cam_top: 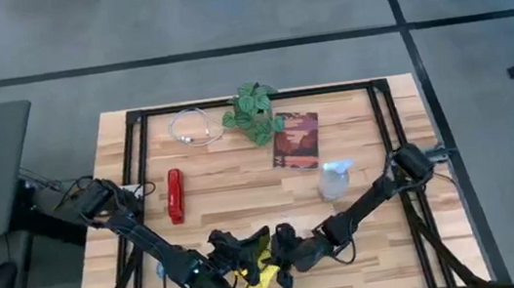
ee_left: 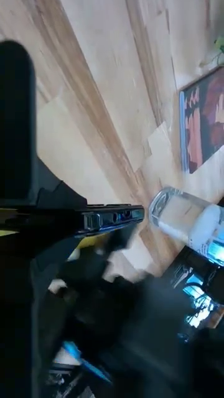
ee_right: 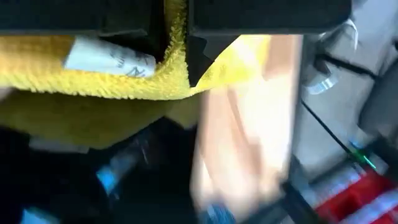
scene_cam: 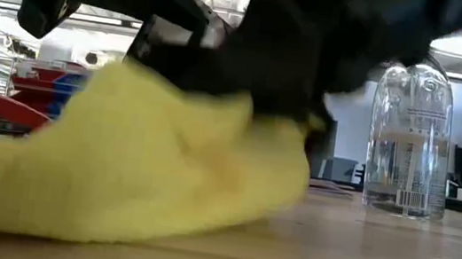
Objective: Apply microfiber cloth
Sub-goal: Wipe the front of the cellphone using the microfiber cloth
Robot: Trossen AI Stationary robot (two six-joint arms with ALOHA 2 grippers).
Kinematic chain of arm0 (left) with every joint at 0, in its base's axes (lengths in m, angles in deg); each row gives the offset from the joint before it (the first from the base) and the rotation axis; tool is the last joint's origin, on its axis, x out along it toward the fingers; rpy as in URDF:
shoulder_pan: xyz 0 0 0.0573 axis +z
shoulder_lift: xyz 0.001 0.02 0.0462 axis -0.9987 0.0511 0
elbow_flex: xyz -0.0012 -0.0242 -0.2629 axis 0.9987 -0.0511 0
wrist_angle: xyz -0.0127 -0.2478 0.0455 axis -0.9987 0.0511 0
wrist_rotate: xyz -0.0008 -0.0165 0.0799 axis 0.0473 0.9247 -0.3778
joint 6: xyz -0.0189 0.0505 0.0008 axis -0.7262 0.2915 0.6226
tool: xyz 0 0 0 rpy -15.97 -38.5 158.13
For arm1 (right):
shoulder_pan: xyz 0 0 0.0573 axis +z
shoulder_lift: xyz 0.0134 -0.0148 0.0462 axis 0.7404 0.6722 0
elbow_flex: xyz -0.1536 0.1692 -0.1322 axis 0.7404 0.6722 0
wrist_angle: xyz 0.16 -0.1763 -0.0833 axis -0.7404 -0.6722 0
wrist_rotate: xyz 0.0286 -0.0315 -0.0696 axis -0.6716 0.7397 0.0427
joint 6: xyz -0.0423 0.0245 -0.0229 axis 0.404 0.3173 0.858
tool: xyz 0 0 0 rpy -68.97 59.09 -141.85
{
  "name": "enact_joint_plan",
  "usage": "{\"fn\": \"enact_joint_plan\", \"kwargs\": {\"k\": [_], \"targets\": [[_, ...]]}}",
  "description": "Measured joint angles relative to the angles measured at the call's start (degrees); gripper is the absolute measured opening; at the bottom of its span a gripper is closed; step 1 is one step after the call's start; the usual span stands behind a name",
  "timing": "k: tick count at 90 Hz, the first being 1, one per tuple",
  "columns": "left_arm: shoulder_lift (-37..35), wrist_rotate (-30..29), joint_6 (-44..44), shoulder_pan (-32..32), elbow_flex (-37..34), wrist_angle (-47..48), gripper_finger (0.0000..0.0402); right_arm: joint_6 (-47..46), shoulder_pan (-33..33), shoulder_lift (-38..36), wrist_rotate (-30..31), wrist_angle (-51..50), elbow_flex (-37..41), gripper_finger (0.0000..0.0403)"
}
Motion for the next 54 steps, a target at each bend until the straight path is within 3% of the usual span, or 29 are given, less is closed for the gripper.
{"fn": "enact_joint_plan", "kwargs": {"k": [26, 54], "targets": [[0.01, 0.02, 0.99, -0.34, 0.02, -1.27, 0.0007, -0.74, 0.69, -1.88, 2.22, -0.14, 0.15, 0.0], [0.0, 0.11, 1.08, -0.12, 0.02, -1.27, 0.0007, 8.41, -0.01, -1.61, 3.32, 4.02, -2.51, 0.0]]}}
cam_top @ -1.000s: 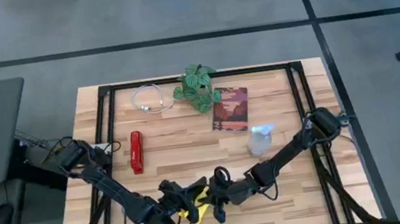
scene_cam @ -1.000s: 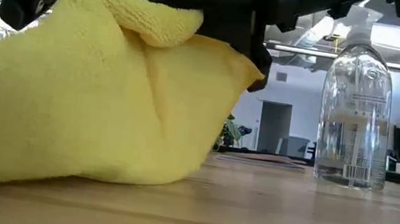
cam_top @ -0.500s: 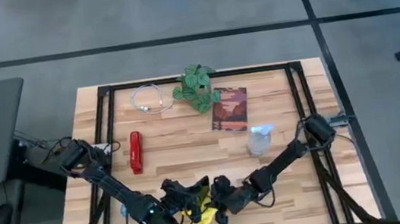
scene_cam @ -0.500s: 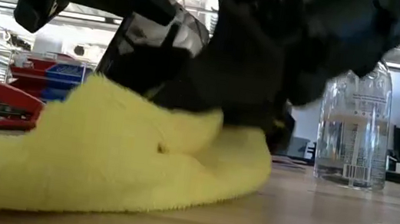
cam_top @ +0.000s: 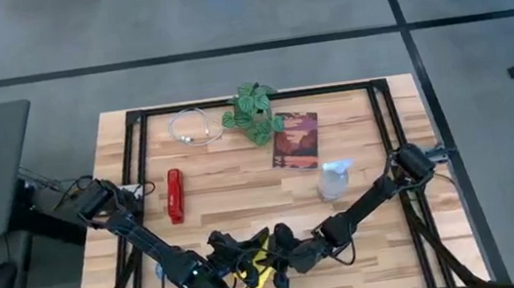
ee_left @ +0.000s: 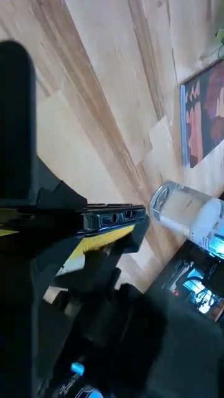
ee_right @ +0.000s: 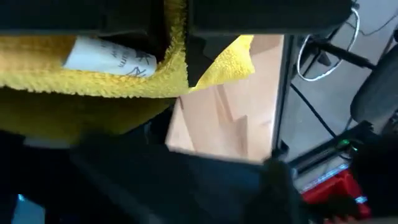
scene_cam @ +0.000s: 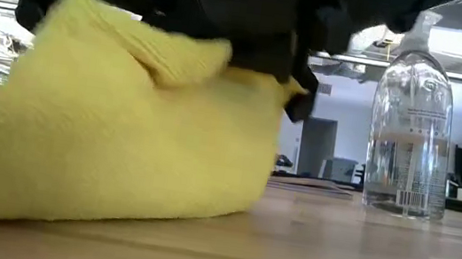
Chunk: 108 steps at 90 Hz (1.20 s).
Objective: Apply microfiber cloth
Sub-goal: Wipe the front of the cellphone using the microfiber cloth
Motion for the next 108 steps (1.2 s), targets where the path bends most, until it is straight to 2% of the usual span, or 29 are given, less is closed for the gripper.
{"fn": "enact_joint_plan", "kwargs": {"k": [14, 41, 62, 81, 108], "targets": [[0.0, 0.13, 1.42, 0.09, 0.02, -0.98, 0.0007, 0.34, 0.08, 1.56, -0.39, -1.47, 0.82, 0.0], [0.0, 0.83, 5.59, 0.13, 0.04, -3.67, 0.0007, 4.94, -0.45, 2.51, -6.96, -2.62, 1.02, 0.0], [-0.15, 1.62, 5.86, -0.02, 0.17, -3.63, 0.0007, 12.88, -1.01, 0.73, -7.86, -2.61, -1.11, 0.0], [-0.17, 2.25, 6.58, 0.14, 0.15, -3.81, 0.0007, 11.18, -1.43, 0.93, -5.71, -4.83, -1.38, 0.0], [-0.13, 2.64, 8.28, 0.22, 0.11, -5.16, 0.0007, 8.62, -1.22, 2.81, -7.04, -8.13, 1.34, 0.0]]}}
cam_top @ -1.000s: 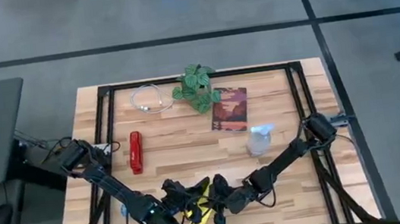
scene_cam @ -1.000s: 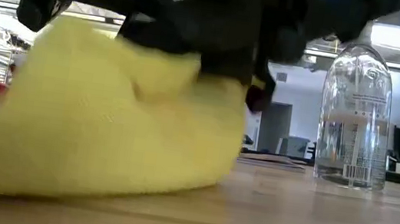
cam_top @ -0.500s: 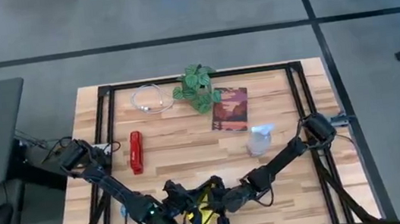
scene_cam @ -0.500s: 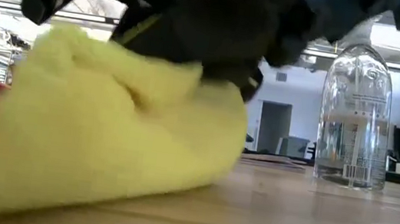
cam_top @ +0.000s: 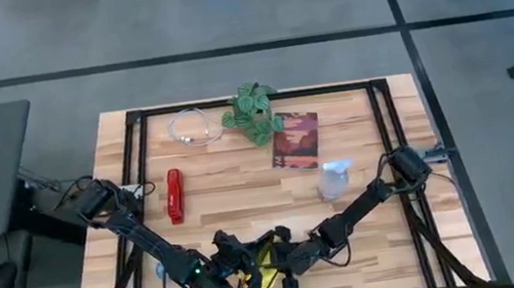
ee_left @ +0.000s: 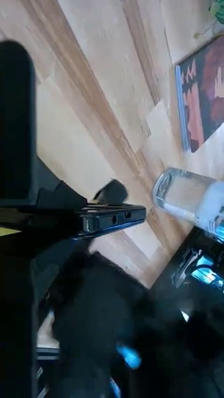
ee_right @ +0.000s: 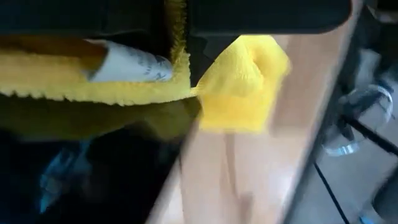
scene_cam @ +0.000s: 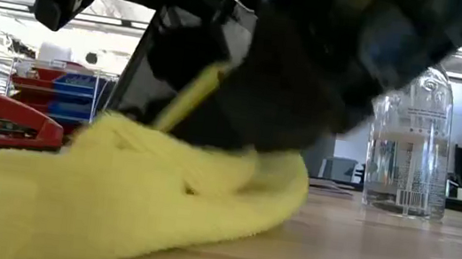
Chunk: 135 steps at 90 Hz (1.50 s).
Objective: Apply microfiber cloth
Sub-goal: Wipe the front of the cellphone using the microfiber cloth
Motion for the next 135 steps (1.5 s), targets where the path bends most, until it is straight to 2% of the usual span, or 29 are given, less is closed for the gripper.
{"fn": "enact_joint_plan", "kwargs": {"k": [15, 47, 81, 103, 135], "targets": [[0.0, 0.08, 0.31, 0.0, 0.0, -0.22, 0.0007, -0.6, 0.8, -0.01, 0.85, -0.42, 0.17, 0.0], [-0.13, 1.02, 0.14, -0.26, 0.04, -0.93, 0.0007, 6.42, 0.69, 0.39, -0.72, 0.94, -5.35, 0.0], [-0.04, 0.9, 0.43, -0.09, 0.02, -0.51, 0.0007, -2.77, 0.44, -0.17, -0.42, -16.59, -4.97, 0.0], [-1.39, 2.03, 0.8, -0.18, 0.06, 1.57, 0.0007, -8.85, 4.33, -0.21, 2.04, -18.52, -4.86, 0.0], [-2.04, 3.16, -0.47, -0.21, 0.26, 4.62, 0.0007, -19.19, 9.15, -4.16, -0.89, -23.46, -4.49, 0.0005]]}}
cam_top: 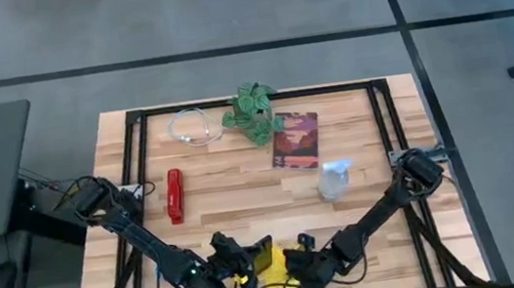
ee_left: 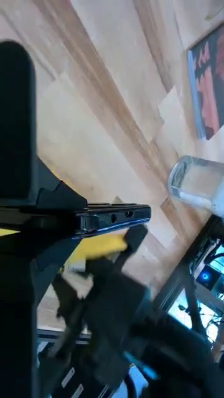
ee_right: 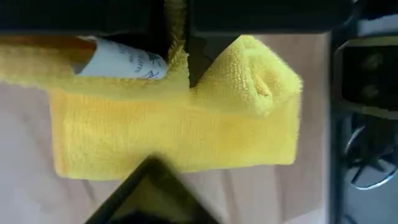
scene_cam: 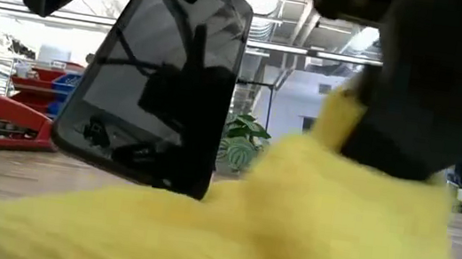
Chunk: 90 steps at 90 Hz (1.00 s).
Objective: Apply microfiber cloth
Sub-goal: Wipe the front of the cellphone using the microfiber cloth
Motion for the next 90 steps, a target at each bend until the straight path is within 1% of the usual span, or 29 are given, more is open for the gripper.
{"fn": "enact_joint_plan", "kwargs": {"k": [15, 20, 26, 33, 38, 41, 53, 61, 73, 80, 90], "targets": [[-0.42, -0.47, 0.36, 0.11, 0.84, 0.43, 0.0007, -0.53, 0.72, 0.0, 0.05, 0.2, 0.0, 0.0022], [-0.58, -1.0, 1.9, 0.14, 1.69, -1.48, 0.0007, -0.36, 0.61, 0.0, 0.49, 0.49, 0.0, 0.0028], [-0.39, -0.75, 4.36, 0.36, 1.81, -4.35, 0.0007, -0.02, 0.42, 0.0, 2.55, 1.69, 0.0, 0.0031], [1.03, 1.23, 6.52, 0.88, 1.77, -7.39, 0.0007, 0.06, 0.01, 0.0, 5.21, 2.64, -0.02, 0.0032], [2.48, 3.02, 7.36, 1.56, 1.69, -8.47, 0.0007, 0.11, -0.64, 0.0, 6.0, 2.71, -0.02, 0.0032], [3.55, 3.87, 7.37, 1.92, 1.68, -9.23, 0.0007, 0.71, -1.05, 0.0, 6.08, 2.89, -0.02, 0.0031], [6.45, 3.54, 3.98, 3.04, 1.9, -10.48, 0.0007, 2.91, -1.88, -0.01, 5.61, 4.64, -0.04, 0.0028], [7.19, 4.92, 2.53, 3.52, 1.95, -9.36, 0.0007, 2.72, -1.67, -0.07, 5.33, 4.62, -0.04, 0.0027], [6.83, 7.14, 0.54, 3.51, 2.02, -3.95, 0.0007, 1.8, -0.19, -0.07, 3.15, 4.09, -0.07, 0.0033], [6.64, 8.56, -0.73, 3.2, 2.01, -1.43, 0.0007, -0.1, 1.67, -0.61, 2.71, 1.23, -0.07, 0.0041], [6.34, 9.1, -2.28, 2.25, 2.03, 1.11, 0.0007, -4.51, 4.66, -1.11, 2.17, -4.81, -0.21, 0.0057]]}}
